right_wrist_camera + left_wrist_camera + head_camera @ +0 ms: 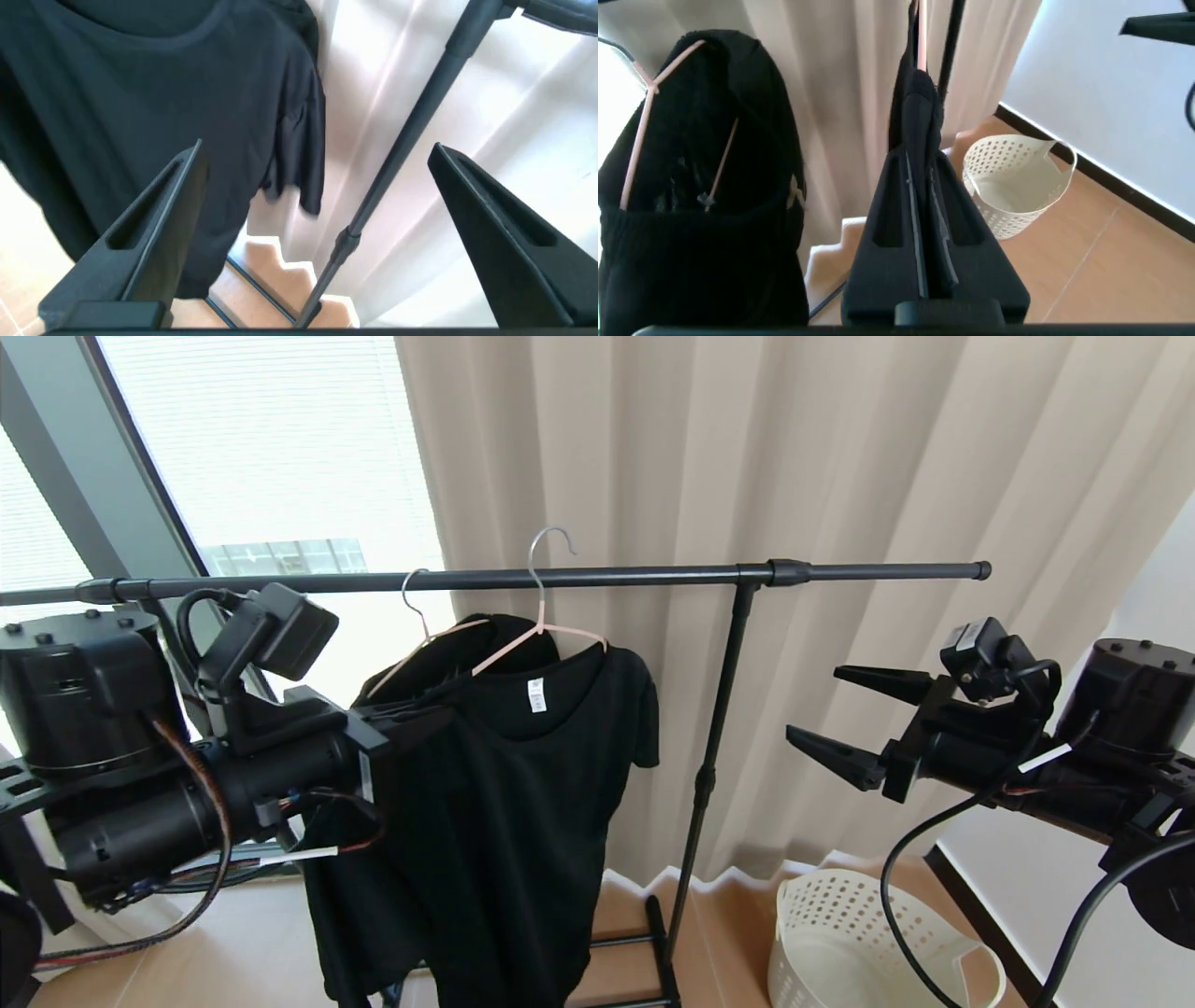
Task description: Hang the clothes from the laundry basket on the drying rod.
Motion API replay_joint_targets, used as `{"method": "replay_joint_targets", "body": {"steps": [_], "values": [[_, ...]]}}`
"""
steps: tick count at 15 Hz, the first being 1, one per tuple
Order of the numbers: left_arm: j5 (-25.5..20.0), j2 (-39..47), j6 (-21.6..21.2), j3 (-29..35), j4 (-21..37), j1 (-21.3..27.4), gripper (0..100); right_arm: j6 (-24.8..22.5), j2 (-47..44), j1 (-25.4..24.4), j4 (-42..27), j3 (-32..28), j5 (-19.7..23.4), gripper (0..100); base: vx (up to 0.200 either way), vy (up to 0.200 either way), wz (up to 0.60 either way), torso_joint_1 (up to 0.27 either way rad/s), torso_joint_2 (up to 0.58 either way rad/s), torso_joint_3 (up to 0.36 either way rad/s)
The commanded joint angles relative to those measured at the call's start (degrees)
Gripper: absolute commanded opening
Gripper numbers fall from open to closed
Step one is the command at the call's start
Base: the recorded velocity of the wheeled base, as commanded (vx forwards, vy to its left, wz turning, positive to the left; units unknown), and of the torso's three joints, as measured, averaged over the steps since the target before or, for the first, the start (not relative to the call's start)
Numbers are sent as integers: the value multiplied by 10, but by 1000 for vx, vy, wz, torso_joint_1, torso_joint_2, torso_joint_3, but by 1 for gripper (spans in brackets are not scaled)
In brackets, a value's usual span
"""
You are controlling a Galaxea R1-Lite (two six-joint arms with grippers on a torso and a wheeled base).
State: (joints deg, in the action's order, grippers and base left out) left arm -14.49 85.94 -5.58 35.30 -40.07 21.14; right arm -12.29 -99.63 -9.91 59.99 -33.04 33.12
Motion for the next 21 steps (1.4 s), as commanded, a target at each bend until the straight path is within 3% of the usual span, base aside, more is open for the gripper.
{"method": "replay_joint_targets", "body": {"steps": [1, 3, 5, 9, 12, 21], "values": [[19, 77, 1, 45, 0, 9, 0, 0, 4, 0, 1, 1, 0, 100, 0, 0, 0, 0, 0, 0], [26, 94, 5, 60, 0, 12, 0, 0, 8, 1, 1, 2, 0, 100, 0, 0, 0, 0, 0, 0], [38, 134, 34, 111, -1, 18, 0, 0, 11, 2, 1, 3, 0, 100, 0, 0, 0, 0, 0, 0], [40, 155, 81, 147, -1, 18, 0, -1, 11, 2, 1, 4, 0, 100, 0, 0, 0, 0, 0, 0], [80, 173, 102, 164, -1, 18, 0, -1, 11, 2, 1, 6, 0, 100, 0, 0, 0, 0, 0, 0], [82, 197, 109, 158, -2, 18, 0, -2, 11, 2, 2, 6, 0, 100, 0, 0, 0, 0, 0, 0]]}}
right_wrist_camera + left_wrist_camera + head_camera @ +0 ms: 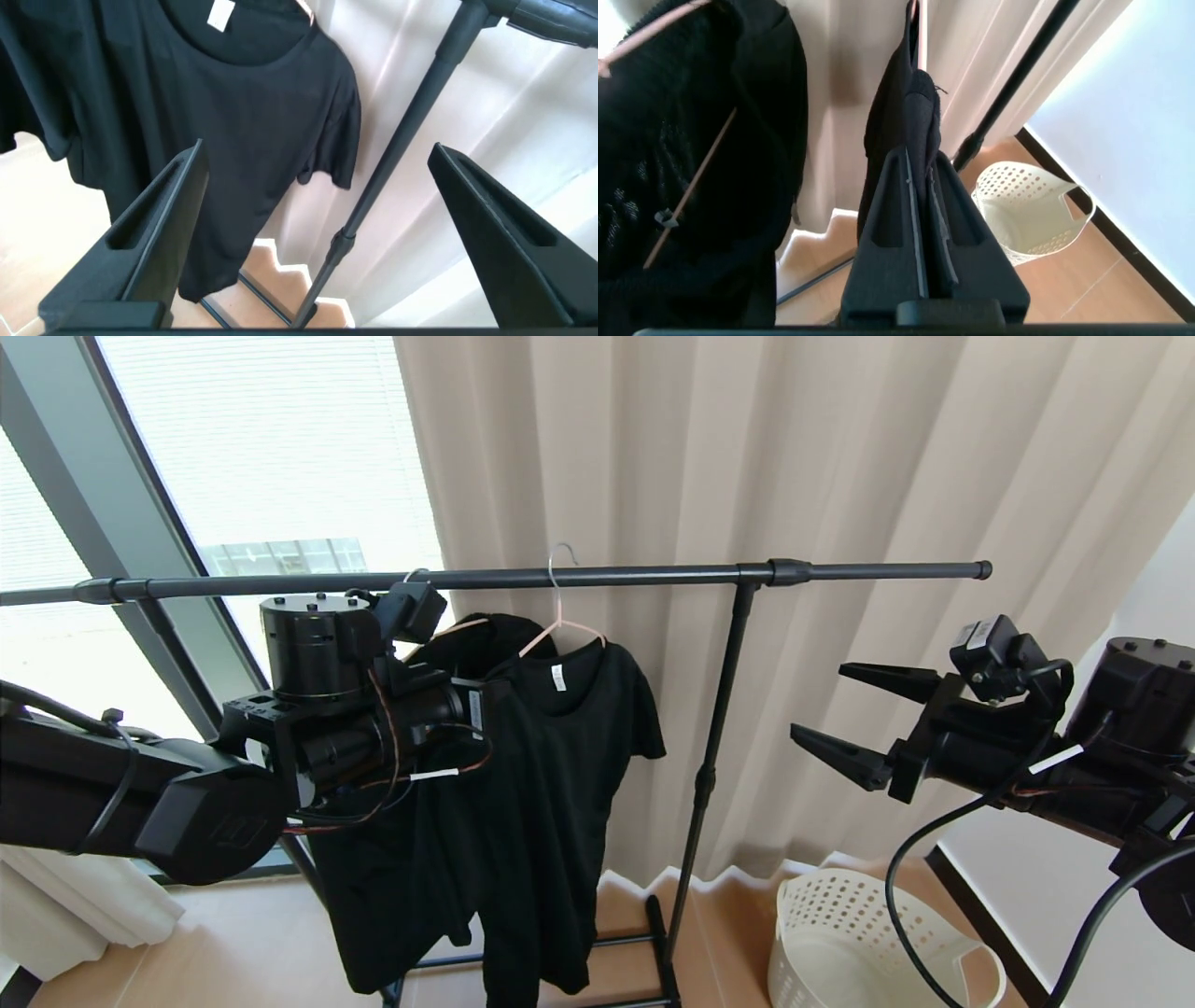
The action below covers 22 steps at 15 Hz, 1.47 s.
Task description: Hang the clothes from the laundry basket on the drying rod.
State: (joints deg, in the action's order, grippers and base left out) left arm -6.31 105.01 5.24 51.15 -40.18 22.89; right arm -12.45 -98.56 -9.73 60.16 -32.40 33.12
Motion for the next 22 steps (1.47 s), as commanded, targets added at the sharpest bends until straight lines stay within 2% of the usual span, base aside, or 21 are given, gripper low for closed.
{"method": "replay_joint_targets", "body": {"steps": [1, 19, 20, 22], "values": [[1, 13, 0, -3, -1, 0, 0, 0, -1, 0, 0, 0, 0, 100, 0, 0, 0, 0, 0, 0], [1, 42, -2, -6, -2, 4, 0, 0, 0, 0, 0, 0, -1, 100, 0, 0, 0, 0, 0, 0], [1, 42, -2, -6, -2, 4, 100, 0, 0, 0, 0, 0, 0, 100, 0, 0, 0, 0, 0, 0], [1, 41, -2, -8, -27, 5, 100, 0, -1, 0, 0, 1, 0, 100, 0, 0, 0, 0, 0, 0]]}}
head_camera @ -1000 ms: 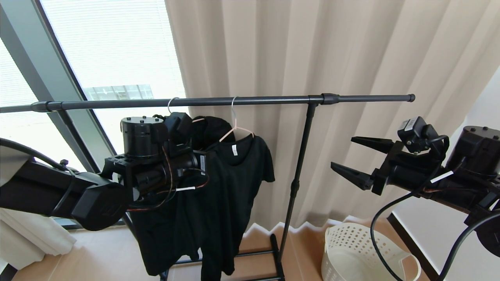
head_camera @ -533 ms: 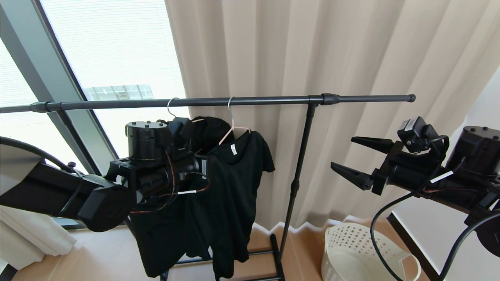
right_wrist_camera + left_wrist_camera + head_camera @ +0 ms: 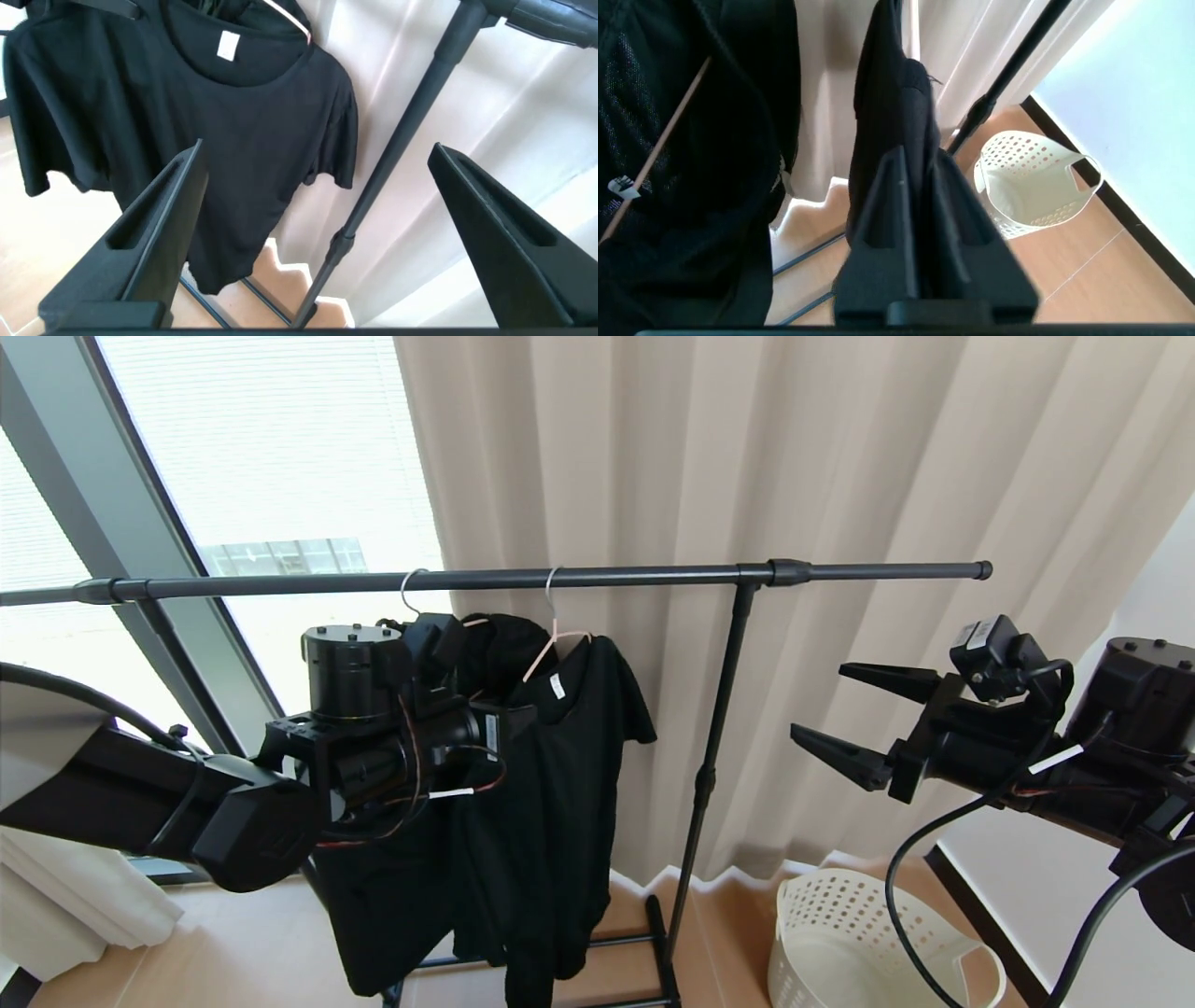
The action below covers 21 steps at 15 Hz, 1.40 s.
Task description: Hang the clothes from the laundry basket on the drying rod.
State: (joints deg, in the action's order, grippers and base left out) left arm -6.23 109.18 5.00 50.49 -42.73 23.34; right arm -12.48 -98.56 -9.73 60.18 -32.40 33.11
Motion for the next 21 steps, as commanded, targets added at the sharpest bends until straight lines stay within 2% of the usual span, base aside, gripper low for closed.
{"method": "replay_joint_targets", "body": {"steps": [1, 8, 12, 18, 20, 21], "values": [[0, -2, 1, -2, -9, 1, 100, 0, -1, 0, 0, 0, 0, 100, 0, 0, 0, 0, 0, 0], [7, -62, 1, -41, -12, 1, 100, 0, 4, 0, 0, 1, 0, 100, 0, 0, 0, 0, 0, 0], [9, -119, 0, -98, -12, 4, 100, 0, 30, -1, 0, 13, 1, 100, 0, 0, 0, 0, 0, 0], [7, -209, -1, -219, -24, 6, 100, 2, 78, -12, -5, 30, 1, 100, 0, 0, 0, 0, 0, 0], [7, -224, -2, -265, -51, 8, 100, 2, 103, -39, 0, 36, -26, 100, 0, 0, 0, 0, 0, 0], [7, -245, -2, -298, -73, 12, 100, 3, 132, -42, -1, 41, -67, 100, 0, 0, 0, 0, 0, 0]]}}
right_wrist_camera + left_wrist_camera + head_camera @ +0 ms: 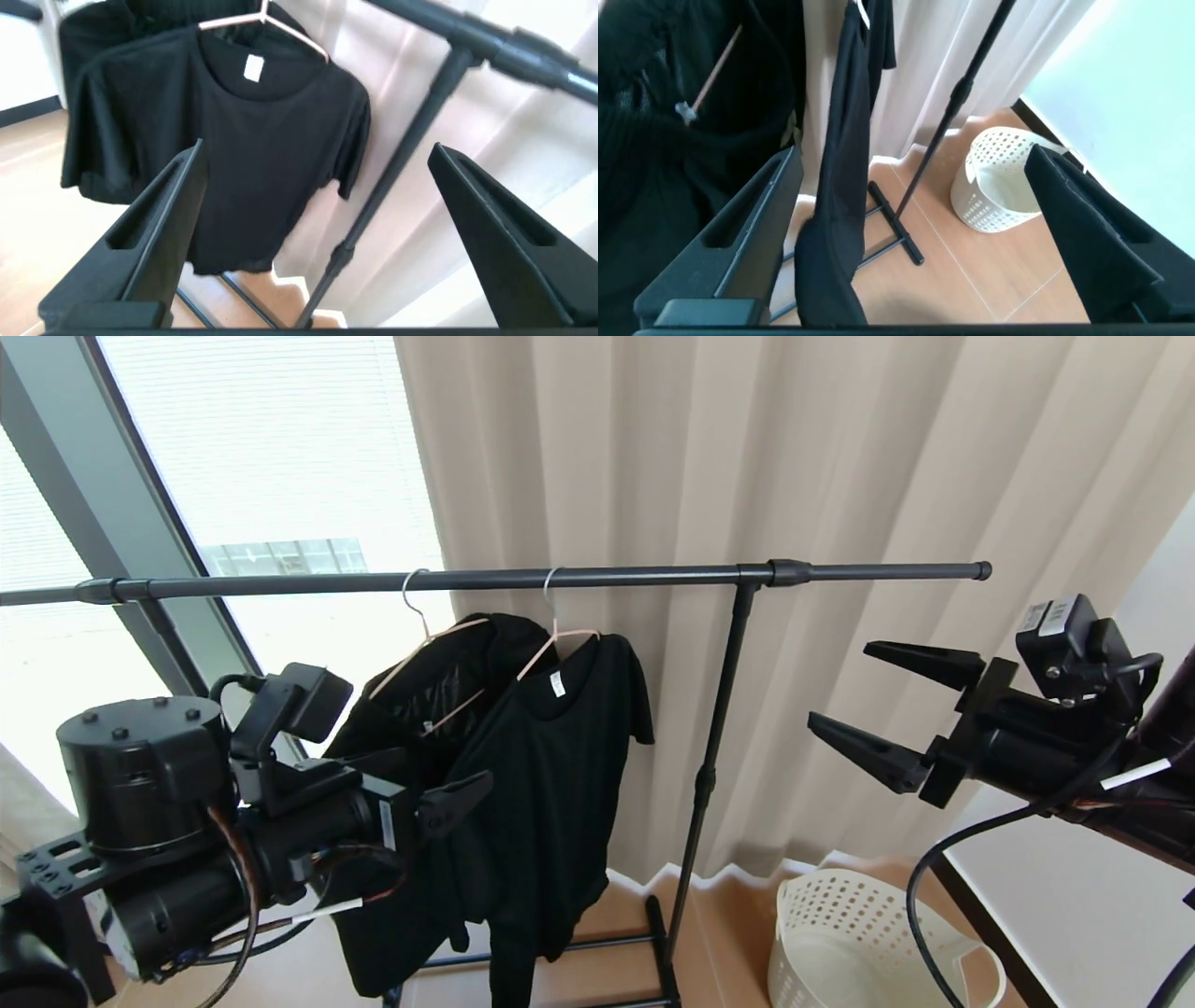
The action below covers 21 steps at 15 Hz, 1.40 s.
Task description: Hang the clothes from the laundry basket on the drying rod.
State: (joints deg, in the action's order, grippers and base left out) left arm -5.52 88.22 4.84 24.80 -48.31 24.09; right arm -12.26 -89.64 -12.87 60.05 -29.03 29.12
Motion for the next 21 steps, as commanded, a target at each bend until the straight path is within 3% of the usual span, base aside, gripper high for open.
{"method": "replay_joint_targets", "body": {"steps": [1, 6, 9, 10, 11, 13, 15, 16, 18, 21], "values": [[0, -52, 0, -60, -32, 8, 100, 0, 55, -12, -3, 13, -32, 100, 0, 0, 0, 0, 0, 0], [11, -153, -4, -115, -36, 3, 100, 1, 138, -16, 1, 87, -48, 100, 0, 0, 0, 0, 0, 0], [13, -226, -39, -190, -36, 4, 100, 0, 251, -16, -5, 195, -107, 100, 0, 0, 0, 0, 0, 0], [13, -226, -39, -190, -36, 4, 100, 0, 251, -16, -5, 195, -107, 100, 0, 0, 0, 0, 0, 0], [13, -263, -40, -230, -35, 3, 100, 0, 315, -14, -6, 275, -123, 100, 0, 0, 0, 0, 0, 0], [13, -302, -40, -248, -35, 3, 100, 1, 378, -14, -24, 290, -133, 100, 0, 0, 0, 0, 0, 0], [15, -341, -38, -248, 6, 3, 100, 4, 460, -14, -140, 290, -140, 100, 0, 0, 0, 0, 0, 0], [10, -401, -37, -248, 75, -1, 100, 5, 533, -14, -238, 290, -140, 100, 0, 0, 0, 0, 0, 0], [10, -466, -38, -248, 151, 0, 100, 5, 624, -13, -349, 290, -141, 100, 0, 0, 0, 0, 0, 0], [10, -546, -38, -248, 244, 0, 100, 39, 698, -12, -444, 290, -144, 100, 0, 0, 0, 0, 0, 0]]}}
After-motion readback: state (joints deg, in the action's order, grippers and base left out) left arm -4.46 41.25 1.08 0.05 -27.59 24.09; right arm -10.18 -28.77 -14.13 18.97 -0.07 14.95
